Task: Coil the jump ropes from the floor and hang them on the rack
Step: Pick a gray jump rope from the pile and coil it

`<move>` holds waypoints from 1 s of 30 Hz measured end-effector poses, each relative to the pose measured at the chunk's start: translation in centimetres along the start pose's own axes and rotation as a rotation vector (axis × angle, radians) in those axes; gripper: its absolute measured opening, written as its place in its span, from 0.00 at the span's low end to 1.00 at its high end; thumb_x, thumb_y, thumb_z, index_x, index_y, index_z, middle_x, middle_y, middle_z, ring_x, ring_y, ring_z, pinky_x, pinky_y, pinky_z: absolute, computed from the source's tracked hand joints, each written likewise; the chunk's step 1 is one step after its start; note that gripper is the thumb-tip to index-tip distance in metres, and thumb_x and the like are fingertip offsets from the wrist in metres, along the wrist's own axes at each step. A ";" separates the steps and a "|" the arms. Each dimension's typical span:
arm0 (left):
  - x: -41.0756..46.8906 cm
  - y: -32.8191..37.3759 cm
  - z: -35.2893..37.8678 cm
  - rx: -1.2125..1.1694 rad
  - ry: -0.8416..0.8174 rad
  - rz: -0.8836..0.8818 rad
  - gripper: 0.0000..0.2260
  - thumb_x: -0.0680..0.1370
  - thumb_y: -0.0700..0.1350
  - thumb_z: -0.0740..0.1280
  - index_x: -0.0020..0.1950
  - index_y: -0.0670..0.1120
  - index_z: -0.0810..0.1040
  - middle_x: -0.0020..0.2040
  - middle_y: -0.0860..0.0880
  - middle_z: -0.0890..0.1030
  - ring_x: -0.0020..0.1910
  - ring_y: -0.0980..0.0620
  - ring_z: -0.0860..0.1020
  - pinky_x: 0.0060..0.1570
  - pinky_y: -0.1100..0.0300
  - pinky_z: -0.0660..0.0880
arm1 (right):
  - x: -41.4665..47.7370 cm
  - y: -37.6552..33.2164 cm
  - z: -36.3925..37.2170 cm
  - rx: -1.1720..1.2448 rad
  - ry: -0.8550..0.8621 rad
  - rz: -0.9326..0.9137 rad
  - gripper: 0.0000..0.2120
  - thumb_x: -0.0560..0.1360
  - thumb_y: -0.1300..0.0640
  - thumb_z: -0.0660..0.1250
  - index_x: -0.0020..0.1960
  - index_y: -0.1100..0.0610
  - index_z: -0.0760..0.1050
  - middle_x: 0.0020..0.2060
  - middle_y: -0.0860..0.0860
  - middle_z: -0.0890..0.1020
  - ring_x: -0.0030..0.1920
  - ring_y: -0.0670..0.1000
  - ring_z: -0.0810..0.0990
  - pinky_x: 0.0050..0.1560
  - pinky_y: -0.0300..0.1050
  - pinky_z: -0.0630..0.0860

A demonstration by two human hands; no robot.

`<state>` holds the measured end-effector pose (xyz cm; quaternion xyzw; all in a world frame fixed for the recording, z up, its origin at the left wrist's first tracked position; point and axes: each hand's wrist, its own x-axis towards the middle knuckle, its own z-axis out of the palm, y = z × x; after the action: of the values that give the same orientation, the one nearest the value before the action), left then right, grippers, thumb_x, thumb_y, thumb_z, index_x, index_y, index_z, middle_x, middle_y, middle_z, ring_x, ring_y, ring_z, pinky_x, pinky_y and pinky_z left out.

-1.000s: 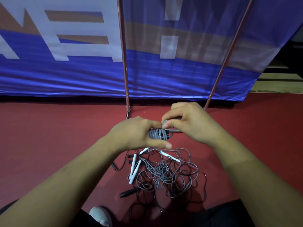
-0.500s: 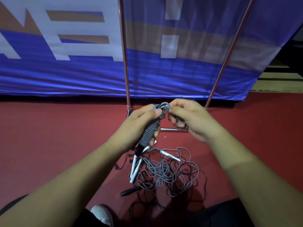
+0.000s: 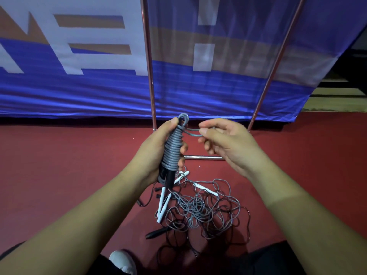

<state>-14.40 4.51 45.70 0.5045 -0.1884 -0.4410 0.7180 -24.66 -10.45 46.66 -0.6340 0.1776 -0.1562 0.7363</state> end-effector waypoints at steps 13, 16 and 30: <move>0.4 -0.2 0.2 -0.021 0.007 -0.066 0.16 0.76 0.61 0.64 0.51 0.49 0.75 0.31 0.45 0.73 0.22 0.47 0.72 0.25 0.61 0.72 | -0.2 -0.9 -0.6 -0.196 -0.019 -0.071 0.10 0.77 0.56 0.69 0.38 0.60 0.77 0.28 0.55 0.80 0.23 0.49 0.74 0.27 0.39 0.71; 0.3 -0.5 0.5 -0.009 0.010 -0.083 0.19 0.75 0.61 0.65 0.56 0.48 0.75 0.31 0.45 0.73 0.22 0.47 0.72 0.24 0.61 0.72 | -0.6 -1.0 -0.1 0.094 -0.112 0.002 0.06 0.71 0.59 0.70 0.44 0.62 0.78 0.28 0.53 0.78 0.26 0.48 0.72 0.30 0.39 0.69; 0.3 -0.3 0.7 -0.049 -0.010 -0.114 0.17 0.80 0.61 0.61 0.52 0.48 0.76 0.32 0.45 0.72 0.22 0.48 0.73 0.25 0.60 0.74 | -0.4 0.2 0.9 0.119 -0.056 -0.235 0.10 0.76 0.71 0.65 0.56 0.65 0.78 0.47 0.61 0.82 0.42 0.53 0.80 0.48 0.46 0.78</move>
<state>-14.89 3.89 45.64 0.4943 -0.1521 -0.4882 0.7030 -24.55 -9.43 46.64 -0.6099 0.0720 -0.2338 0.7538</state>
